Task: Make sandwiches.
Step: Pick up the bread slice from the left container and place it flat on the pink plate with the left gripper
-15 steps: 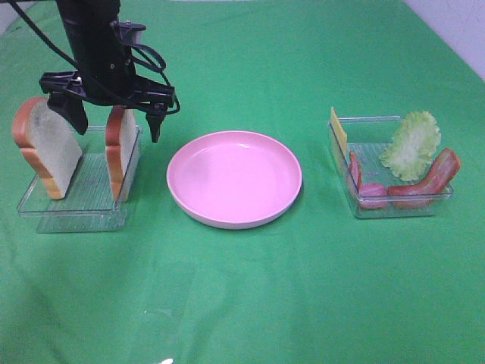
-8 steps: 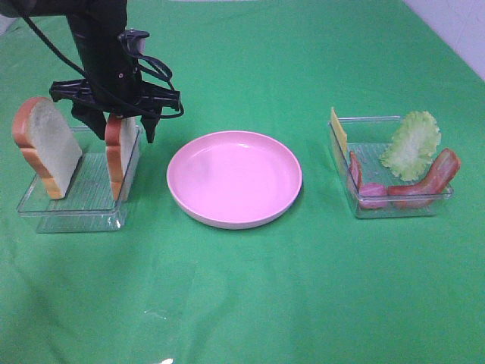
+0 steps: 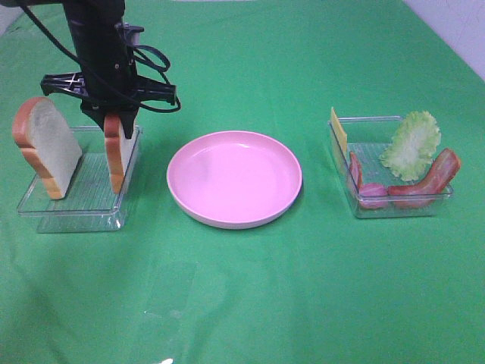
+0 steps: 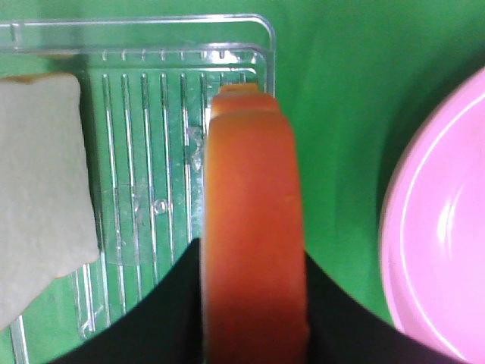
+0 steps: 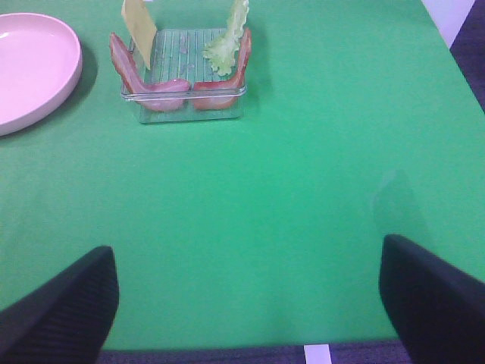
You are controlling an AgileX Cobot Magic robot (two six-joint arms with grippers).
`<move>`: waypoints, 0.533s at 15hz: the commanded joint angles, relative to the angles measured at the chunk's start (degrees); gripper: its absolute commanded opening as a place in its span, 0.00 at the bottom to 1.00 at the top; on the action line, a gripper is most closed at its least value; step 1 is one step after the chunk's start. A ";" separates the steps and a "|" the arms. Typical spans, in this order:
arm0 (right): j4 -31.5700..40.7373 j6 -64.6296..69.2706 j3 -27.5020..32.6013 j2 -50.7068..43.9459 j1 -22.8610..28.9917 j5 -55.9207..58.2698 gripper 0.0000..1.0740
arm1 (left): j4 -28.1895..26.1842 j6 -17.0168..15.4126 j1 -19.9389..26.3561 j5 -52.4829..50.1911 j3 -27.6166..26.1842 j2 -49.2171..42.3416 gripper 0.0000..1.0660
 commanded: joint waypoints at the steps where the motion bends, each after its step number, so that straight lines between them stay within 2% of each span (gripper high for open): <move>1: 0.06 -0.23 0.17 -1.89 -0.29 -0.34 0.83 | 0.29 -0.69 -0.23 4.13 -3.21 0.00 0.24; 4: 0.06 -0.23 0.17 -1.89 -0.29 -0.34 0.83 | 0.23 -0.40 -0.23 9.51 -6.70 -0.06 0.24; 5: 0.06 -0.23 0.17 -1.89 -0.29 -0.34 0.83 | -0.57 0.69 -0.23 9.34 -7.91 -0.69 0.24; 8: 0.06 -0.23 0.17 -1.89 -0.29 -0.34 0.83 | -2.58 0.80 -0.23 9.28 -11.97 -3.04 0.24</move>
